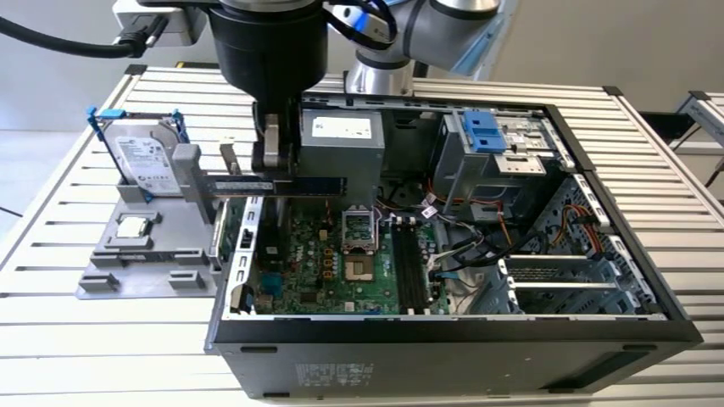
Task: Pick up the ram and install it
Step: 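Pick up the ram and move it above insertion slot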
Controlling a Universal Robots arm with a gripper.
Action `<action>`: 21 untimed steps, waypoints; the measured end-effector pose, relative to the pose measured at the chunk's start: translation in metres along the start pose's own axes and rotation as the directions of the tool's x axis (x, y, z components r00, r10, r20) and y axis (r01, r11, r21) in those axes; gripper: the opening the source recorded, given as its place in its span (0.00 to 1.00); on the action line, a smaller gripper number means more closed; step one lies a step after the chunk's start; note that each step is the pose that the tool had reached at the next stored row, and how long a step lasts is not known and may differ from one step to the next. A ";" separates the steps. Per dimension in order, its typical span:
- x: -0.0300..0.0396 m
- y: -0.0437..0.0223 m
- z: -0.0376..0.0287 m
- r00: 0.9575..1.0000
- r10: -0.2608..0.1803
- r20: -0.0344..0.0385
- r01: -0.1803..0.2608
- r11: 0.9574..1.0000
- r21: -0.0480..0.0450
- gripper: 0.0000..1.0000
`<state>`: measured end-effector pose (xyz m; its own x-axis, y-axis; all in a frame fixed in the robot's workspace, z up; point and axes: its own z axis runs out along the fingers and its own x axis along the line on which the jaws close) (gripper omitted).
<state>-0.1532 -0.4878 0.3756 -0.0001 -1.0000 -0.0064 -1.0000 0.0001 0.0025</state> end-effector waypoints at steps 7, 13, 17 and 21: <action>0.0000 -0.0102 0.0000 1.000 0.000 0.000 0.000 1.000 0.000 0.00; 0.0000 -0.0200 0.0000 1.000 0.000 0.000 0.000 1.000 0.000 0.00; 0.0000 -0.0259 -0.0001 1.000 0.000 0.000 0.000 1.000 0.000 0.00; 0.0000 -0.0314 -0.0001 1.000 0.000 0.000 0.000 1.000 0.000 0.00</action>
<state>-0.1218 -0.4878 0.3756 -0.0001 -1.0000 -0.0064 -1.0000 0.0001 0.0025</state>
